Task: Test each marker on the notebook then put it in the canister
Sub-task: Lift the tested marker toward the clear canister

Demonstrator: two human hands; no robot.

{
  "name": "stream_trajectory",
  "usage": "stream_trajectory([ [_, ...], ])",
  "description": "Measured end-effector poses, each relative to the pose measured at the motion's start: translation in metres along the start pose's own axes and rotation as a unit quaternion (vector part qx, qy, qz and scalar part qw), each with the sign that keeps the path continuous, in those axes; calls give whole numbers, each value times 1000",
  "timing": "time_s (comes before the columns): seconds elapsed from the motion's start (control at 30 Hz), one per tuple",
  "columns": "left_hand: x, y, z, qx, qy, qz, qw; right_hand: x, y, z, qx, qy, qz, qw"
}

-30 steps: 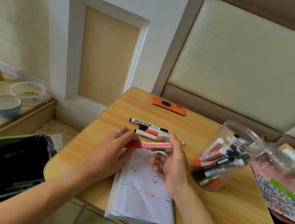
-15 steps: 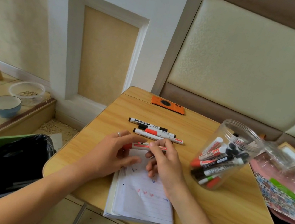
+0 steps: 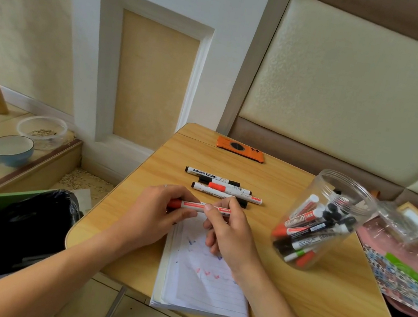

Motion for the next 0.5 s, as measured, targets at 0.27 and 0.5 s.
stream_trajectory([
  [0.27,-1,2,-1,12,7,18,1000,-3,-3,1,-13,-2,-4,1000],
  [0.5,1,-3,7,16,-6,-3,1000,-3,-5,-2,-4,15,19,1000],
])
Point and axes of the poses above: each hand's wrist, its own x-axis towards the middle knuckle, its own z-axis out of the palm, y = z × x, the point moved 6 cm from there along x, towards the middle knuckle, and after that the axes turned 5 degrees about -z, right-handed, at the moved point
